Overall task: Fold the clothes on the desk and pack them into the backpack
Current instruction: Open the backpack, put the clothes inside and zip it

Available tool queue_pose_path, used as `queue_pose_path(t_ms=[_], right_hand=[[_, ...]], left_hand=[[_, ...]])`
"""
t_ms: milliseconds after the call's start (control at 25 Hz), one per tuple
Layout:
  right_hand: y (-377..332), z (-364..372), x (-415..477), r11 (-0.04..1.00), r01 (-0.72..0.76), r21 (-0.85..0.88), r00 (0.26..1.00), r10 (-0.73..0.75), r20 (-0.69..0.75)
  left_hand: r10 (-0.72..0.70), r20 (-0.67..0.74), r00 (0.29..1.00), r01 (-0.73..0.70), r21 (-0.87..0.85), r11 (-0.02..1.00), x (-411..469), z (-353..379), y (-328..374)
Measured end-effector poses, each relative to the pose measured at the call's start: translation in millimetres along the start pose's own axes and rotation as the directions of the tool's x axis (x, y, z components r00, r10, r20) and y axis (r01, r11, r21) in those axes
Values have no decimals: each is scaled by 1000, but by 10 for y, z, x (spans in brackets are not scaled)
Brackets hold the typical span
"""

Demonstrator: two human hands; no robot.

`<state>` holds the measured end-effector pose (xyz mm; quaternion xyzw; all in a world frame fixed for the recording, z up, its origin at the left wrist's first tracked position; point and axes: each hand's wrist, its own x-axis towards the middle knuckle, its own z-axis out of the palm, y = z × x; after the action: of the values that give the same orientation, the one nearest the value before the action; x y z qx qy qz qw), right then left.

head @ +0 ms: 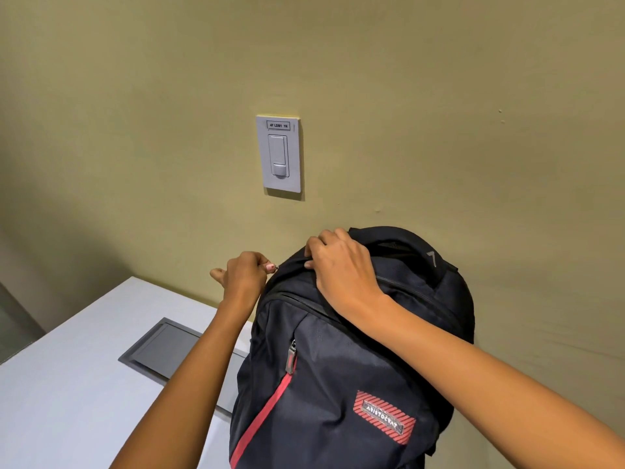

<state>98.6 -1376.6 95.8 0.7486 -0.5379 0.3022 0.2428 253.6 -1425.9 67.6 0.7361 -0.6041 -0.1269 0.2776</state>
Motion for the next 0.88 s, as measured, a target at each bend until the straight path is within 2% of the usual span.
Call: queue_pose_path(t_ms=[120, 240, 400, 560, 760, 880], right_hand=[[-69, -1, 85, 999, 0, -53, 1000, 1, 5], [-141, 94, 221, 993, 69, -92, 996, -64, 55], [-178, 239, 334, 962, 191, -193, 932, -116, 343], [-174, 263, 318, 956, 186, -228, 956, -122, 267], [-124, 306, 289, 983, 150, -103, 974, -129, 188], [-83, 322, 279, 992, 125, -11, 972, -120, 203]], left_hand=[[-75, 127, 989, 83, -55, 995, 82, 55, -57], [-38, 154, 987, 53, -95, 994, 180, 82, -140], [-16, 124, 992, 30, -117, 993, 192, 115, -233], [-44, 122, 992, 60, -130, 990, 233, 170, -247], [-193, 252, 948, 199, 1, 980, 216, 281, -379], [-290, 327, 900, 270, 105, 957, 29, 527, -672]])
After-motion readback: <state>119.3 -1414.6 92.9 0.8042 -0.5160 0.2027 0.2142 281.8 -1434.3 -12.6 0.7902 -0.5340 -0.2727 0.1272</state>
